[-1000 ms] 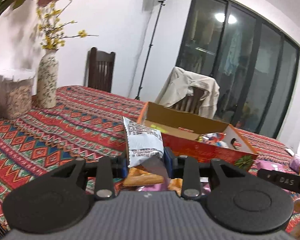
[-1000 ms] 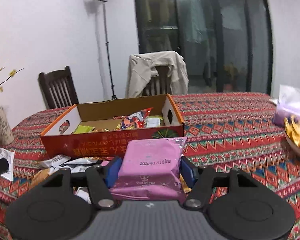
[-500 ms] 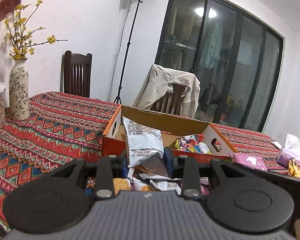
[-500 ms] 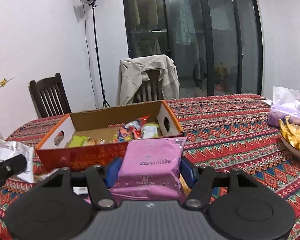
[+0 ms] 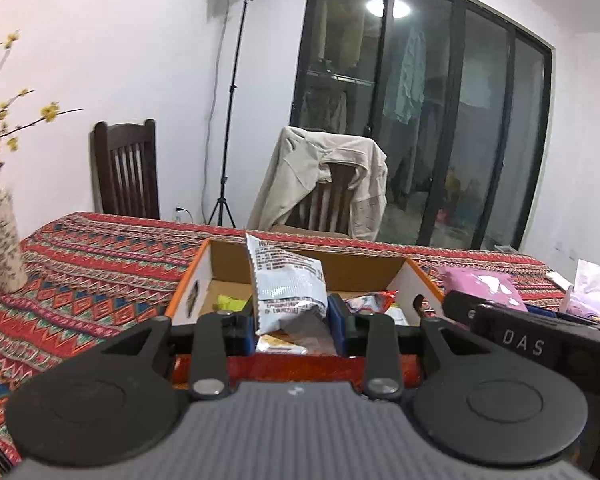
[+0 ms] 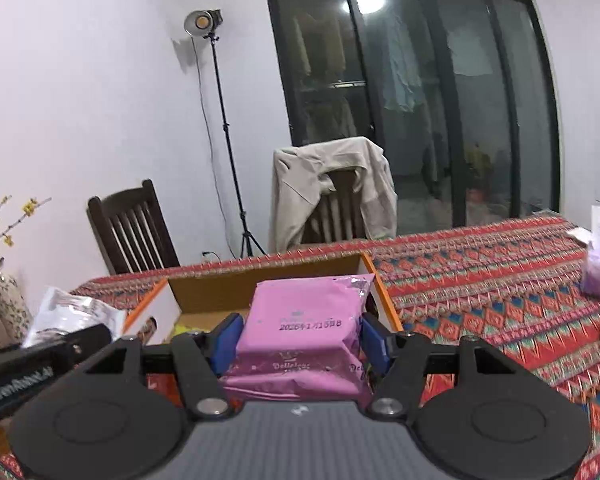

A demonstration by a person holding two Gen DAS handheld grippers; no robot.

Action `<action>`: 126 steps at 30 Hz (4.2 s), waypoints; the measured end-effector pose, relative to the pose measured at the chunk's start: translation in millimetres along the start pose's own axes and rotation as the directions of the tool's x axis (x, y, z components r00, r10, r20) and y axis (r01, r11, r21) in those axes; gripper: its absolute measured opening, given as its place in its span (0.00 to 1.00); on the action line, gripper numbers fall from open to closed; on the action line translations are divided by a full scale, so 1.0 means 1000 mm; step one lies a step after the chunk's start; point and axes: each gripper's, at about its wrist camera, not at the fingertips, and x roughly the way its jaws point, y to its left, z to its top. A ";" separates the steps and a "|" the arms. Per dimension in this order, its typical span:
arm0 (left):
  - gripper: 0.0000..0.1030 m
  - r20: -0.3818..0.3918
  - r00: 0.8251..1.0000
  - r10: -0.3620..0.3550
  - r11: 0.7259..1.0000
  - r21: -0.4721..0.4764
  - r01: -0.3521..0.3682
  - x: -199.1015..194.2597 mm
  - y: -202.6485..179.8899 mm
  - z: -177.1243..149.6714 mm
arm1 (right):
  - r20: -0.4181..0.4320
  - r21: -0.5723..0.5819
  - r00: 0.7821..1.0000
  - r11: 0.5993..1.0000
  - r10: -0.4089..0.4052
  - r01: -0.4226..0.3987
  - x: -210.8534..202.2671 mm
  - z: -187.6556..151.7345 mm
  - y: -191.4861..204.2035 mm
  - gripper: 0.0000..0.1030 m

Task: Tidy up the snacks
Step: 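Carry the pink and white packets into the box and open both tools, then move both open tools back over the snack pile, then grasp a pumpkin-seed cracker packet with the right tool while the left tool grasps another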

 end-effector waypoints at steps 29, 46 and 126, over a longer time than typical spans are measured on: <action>0.34 -0.147 0.981 0.125 0.992 -0.017 -0.128 0.158 0.031 0.014 | -0.067 -0.123 0.997 0.991 0.045 -0.053 0.137 0.017 -0.038 0.61; 1.00 -0.028 0.987 0.160 0.987 -0.029 -0.160 0.131 0.024 0.016 | -0.074 -0.071 0.995 0.995 0.065 -0.071 0.128 0.011 -0.050 1.00; 1.00 -0.280 0.953 0.112 0.989 -0.064 -0.135 0.034 0.094 -0.086 | -0.135 -0.171 0.991 0.985 -0.005 -0.018 0.019 -0.067 -0.071 0.38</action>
